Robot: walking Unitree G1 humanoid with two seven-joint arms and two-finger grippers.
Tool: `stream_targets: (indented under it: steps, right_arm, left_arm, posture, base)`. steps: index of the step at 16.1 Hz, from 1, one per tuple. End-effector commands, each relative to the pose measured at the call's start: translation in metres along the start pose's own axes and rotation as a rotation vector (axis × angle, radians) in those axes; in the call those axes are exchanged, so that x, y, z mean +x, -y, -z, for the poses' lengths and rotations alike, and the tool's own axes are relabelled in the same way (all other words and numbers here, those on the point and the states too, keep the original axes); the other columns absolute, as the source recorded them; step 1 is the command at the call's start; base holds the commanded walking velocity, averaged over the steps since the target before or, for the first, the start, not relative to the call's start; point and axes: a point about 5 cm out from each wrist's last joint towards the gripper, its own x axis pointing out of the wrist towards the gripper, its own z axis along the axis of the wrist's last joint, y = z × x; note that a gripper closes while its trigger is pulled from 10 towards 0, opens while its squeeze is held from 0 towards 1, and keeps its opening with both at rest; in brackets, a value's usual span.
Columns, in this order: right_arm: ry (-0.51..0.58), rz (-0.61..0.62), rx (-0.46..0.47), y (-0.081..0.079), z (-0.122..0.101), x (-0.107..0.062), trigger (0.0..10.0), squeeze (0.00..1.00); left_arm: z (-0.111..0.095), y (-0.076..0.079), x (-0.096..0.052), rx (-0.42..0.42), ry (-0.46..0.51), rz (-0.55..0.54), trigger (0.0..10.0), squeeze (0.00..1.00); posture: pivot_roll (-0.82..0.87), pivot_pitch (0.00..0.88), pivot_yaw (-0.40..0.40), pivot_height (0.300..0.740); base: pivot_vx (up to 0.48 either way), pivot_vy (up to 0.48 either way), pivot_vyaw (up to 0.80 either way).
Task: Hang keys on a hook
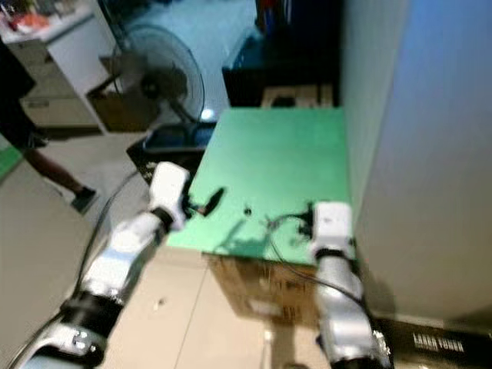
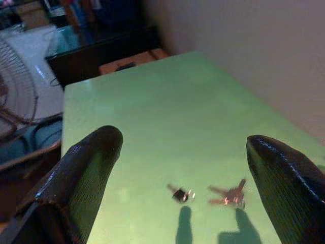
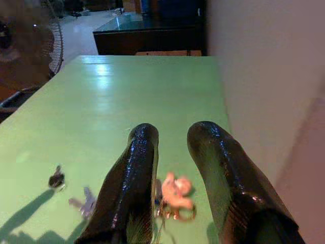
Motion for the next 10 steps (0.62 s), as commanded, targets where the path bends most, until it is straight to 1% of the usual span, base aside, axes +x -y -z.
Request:
stream_targets:
  steps: [1, 2, 3, 8, 10]
  right_arm:
    - [0.018, -0.03, 0.013, -0.014, -0.005, 0.0, 10.0, 0.0]
    - [0.016, -0.028, 0.014, -0.013, -0.005, 0.001, 10.0, 0.0]
    - [-0.006, 0.0, -0.017, -0.01, -0.002, 0.003, 10.0, 0.0]
    - [0.011, -0.026, -0.011, -0.013, -0.007, 0.005, 10.0, 0.0]
    - [0.036, -0.029, -0.005, -0.015, -0.017, 0.012, 10.0, 0.0]
  left_arm:
    - [0.005, -0.012, -0.007, 0.021, -0.027, -0.023, 10.0, 0.0]
    - [0.005, -0.011, -0.007, 0.026, -0.026, -0.017, 10.0, 0.0]
    - [0.008, -0.011, -0.007, 0.017, -0.044, -0.035, 10.0, 0.0]
    - [0.01, -0.014, -0.009, 0.018, -0.053, -0.061, 10.0, 0.0]
    - [0.01, -0.015, -0.01, 0.02, -0.055, -0.06, 10.0, 0.0]
  posture:
    - [-0.19, 0.0, 0.193, 0.74]
    - [-0.19, 0.0, 0.193, 0.74]
    - [-0.19, 0.0, 0.196, 0.74]
    - [-0.18, 0.0, 0.194, 0.74]
    - [-0.18, 0.0, 0.202, 0.74]
  base:
    - [0.375, -0.296, 0.0]
    - [0.371, -0.3, 0.0]
    - [0.0, 0.0, 0.0]
    - [0.0, 0.0, 0.0]
    - [0.0, 0.0, 0.0]
